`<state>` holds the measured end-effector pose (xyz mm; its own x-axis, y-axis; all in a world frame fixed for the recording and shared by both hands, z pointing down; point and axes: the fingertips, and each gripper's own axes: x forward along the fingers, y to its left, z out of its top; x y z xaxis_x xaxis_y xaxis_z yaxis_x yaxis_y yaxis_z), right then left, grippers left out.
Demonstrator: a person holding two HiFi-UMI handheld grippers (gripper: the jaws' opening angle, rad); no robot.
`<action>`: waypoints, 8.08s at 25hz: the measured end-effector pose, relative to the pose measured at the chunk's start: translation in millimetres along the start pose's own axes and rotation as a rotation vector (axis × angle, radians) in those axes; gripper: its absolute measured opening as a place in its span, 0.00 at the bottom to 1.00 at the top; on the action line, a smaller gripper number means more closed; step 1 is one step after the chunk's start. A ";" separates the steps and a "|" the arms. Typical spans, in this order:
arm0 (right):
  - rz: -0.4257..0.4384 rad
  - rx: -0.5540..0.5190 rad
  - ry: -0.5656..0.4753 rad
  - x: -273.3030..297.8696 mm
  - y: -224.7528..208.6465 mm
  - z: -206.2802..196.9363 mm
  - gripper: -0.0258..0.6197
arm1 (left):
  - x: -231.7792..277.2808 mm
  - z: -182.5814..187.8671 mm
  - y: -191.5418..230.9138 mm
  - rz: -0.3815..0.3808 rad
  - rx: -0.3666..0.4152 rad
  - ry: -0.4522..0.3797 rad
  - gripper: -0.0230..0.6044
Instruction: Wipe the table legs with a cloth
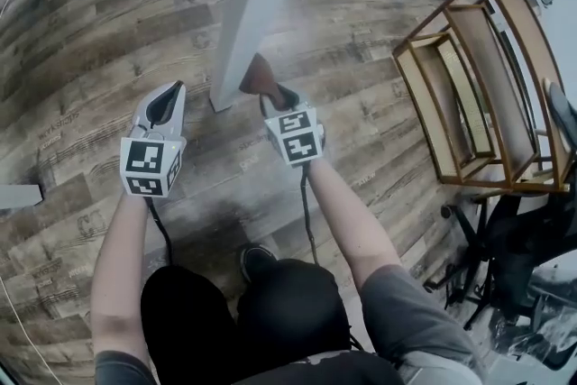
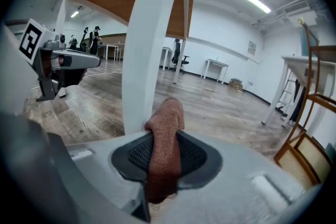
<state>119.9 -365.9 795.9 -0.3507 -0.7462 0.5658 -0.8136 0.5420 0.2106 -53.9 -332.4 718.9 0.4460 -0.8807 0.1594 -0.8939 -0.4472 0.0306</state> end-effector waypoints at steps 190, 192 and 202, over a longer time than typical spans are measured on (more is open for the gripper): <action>0.262 0.179 -0.306 -820.7 51.7 253.6 0.17 | -550.8 526.7 -409.5 0.287 -0.219 -0.084 0.07; 0.263 0.181 -0.307 -822.3 50.6 251.6 0.17 | -549.8 528.5 -412.6 0.285 -0.217 -0.088 0.07; 0.284 0.149 -0.298 -822.5 60.4 248.2 0.17 | -553.8 524.4 -415.7 0.282 -0.220 -0.088 0.07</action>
<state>244.0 184.6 145.4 -0.6708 -0.6666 0.3251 -0.7161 0.6963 -0.0497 94.0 259.4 100.5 0.1745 -0.9789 0.1065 -0.9662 -0.1493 0.2103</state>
